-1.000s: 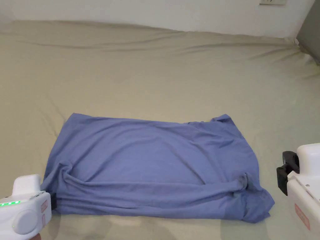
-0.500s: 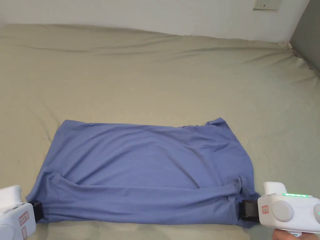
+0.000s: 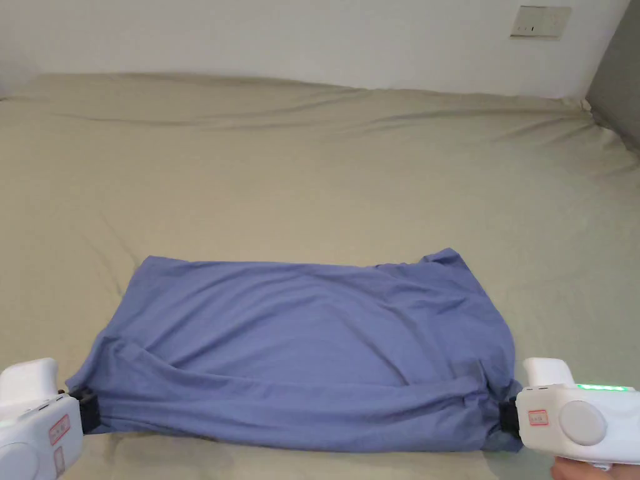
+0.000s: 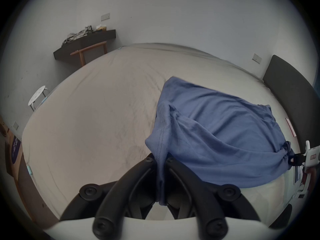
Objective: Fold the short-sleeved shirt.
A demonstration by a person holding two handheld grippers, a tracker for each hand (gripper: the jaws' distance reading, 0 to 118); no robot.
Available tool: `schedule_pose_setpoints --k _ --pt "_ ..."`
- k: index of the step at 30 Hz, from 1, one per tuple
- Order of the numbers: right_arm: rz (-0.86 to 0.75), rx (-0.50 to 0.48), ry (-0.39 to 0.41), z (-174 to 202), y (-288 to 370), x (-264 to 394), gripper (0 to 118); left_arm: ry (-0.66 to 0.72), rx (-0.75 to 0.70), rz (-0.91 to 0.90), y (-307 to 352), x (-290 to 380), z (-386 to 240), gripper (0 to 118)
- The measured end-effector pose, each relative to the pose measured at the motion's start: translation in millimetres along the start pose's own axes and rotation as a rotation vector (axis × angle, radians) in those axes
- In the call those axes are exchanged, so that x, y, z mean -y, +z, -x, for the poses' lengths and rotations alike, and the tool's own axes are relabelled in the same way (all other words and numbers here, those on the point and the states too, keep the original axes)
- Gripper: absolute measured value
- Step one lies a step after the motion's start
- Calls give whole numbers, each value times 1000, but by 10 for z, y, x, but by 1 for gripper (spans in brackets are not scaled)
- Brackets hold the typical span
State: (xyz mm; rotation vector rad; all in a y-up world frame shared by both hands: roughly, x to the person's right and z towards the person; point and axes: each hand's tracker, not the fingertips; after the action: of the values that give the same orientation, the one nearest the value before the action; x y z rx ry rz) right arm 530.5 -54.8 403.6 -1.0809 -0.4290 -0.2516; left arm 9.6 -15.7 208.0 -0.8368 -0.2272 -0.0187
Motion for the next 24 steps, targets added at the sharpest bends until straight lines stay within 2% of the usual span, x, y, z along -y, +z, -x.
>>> schedule_pose_setpoints --k 6,11,15,18,24 --pt "-35 -54 -30 -135 708 27 9 -75 -10 -45 388 -34 77 5" --pt "21 -52 4 -100 1059 270 10 -137 -1 -3 623 211 266 5" --pt "95 -15 25 -58 944 558 10 -177 -13 79 584 565 364 5" --pt "156 -10 4 -58 722 745 10 -195 -20 157 444 787 406 5" --pt "241 18 12 -25 294 1001 10 -235 -40 251 128 1010 407 5"
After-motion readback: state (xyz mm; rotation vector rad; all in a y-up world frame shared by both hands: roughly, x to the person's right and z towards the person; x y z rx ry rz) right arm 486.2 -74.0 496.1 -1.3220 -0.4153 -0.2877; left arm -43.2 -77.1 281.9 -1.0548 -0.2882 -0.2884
